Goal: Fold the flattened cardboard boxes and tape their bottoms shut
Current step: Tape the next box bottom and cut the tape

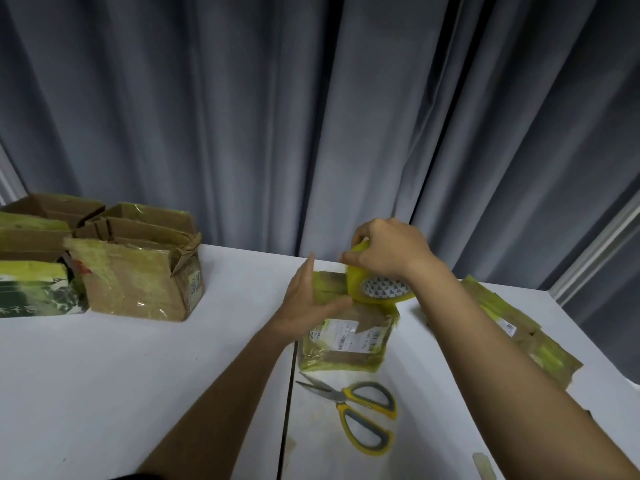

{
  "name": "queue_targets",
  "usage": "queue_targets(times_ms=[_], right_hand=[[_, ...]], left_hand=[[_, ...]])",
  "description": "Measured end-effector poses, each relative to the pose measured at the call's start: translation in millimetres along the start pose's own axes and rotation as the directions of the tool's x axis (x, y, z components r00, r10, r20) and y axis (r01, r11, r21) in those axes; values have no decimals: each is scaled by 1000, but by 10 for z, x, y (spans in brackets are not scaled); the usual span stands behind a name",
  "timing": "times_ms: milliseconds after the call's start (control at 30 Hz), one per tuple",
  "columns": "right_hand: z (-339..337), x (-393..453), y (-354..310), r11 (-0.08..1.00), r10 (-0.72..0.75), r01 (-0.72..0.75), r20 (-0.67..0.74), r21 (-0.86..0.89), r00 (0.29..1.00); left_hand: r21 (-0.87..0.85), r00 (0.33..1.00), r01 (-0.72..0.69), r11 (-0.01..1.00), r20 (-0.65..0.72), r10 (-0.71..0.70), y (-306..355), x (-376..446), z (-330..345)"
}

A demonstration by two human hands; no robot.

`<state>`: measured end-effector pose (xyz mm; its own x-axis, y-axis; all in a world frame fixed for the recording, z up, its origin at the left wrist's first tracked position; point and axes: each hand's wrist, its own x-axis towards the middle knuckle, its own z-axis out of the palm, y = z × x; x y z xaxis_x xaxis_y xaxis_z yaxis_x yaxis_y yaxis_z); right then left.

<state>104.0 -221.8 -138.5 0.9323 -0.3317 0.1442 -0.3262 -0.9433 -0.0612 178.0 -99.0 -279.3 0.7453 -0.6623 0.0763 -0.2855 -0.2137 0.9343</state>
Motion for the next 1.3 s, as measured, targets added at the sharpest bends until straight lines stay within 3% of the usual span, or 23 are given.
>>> queue_targets(times_ms=[67, 133, 200, 267, 300, 367, 433, 567, 667, 700, 767, 800, 833, 900, 1033, 1167, 1300], right_hand=[[-49, 17, 143, 987, -5, 1, 23, 160, 1000], [-76, 1, 402, 897, 5, -18, 32, 442, 999], [14, -99, 669, 638, 2, -62, 78, 767, 997], [229, -171, 849, 324, 36, -97, 90, 941, 995], [331, -178, 881, 217, 74, -96, 81, 972, 994], [444, -138, 860, 135, 152, -89, 68, 987, 986], [420, -64, 803, 205, 192, -88, 48, 975, 980], [176, -7, 892, 549, 162, -22, -80, 836, 984], [56, -98, 1030, 712, 163, -91, -38, 696, 986], [38, -130, 1079, 777, 187, -131, -26, 615, 982], [15, -212, 1160, 954, 206, -192, -39, 230, 978], [2, -270, 1198, 979, 194, -191, -41, 73, 980], [2, -311, 1246, 978, 204, -202, -31, 51, 979], [59, -379, 1302, 943, 257, -261, 45, 205, 965], [357, -466, 1367, 925, 281, -303, 126, 230, 952], [546, -513, 1433, 838, 306, -363, 200, 408, 931], [666, -493, 1428, 840, 314, -382, 230, 386, 921]], left_hand=[[59, 1000, 13, 998, 11, -13, -16, 23, 42], [77, 1000, 5, 997, -19, -4, -51, 52, 62], [132, 1000, 10, 991, 1, -10, -90, 88, 41], [196, 998, 4, 981, 60, -16, -71, 106, 8], [223, 996, -3, 975, 87, -16, -53, 119, -8], [247, 993, -19, 969, 120, -11, -38, 150, -36], [230, 991, -29, 973, 136, -3, -36, 156, -75], [251, 992, -51, 967, 124, 20, -27, 143, -90], [263, 989, -73, 962, 143, 35, 19, 134, -67], [262, 989, -65, 963, 144, 27, 25, 127, -69], [241, 990, -43, 969, 140, 9, 6, 101, -75], [237, 989, -46, 970, 144, 12, 5, 83, -73], [239, 988, -53, 970, 151, 17, 12, 70, -72], [240, 989, -44, 970, 149, 8, 20, 68, -74], [224, 989, -43, 974, 147, 10, 14, 52, -71], [226, 989, -27, 974, 149, -7, 3, 60, -74], [244, 987, -11, 970, 158, -28, 5, 67, -80]])
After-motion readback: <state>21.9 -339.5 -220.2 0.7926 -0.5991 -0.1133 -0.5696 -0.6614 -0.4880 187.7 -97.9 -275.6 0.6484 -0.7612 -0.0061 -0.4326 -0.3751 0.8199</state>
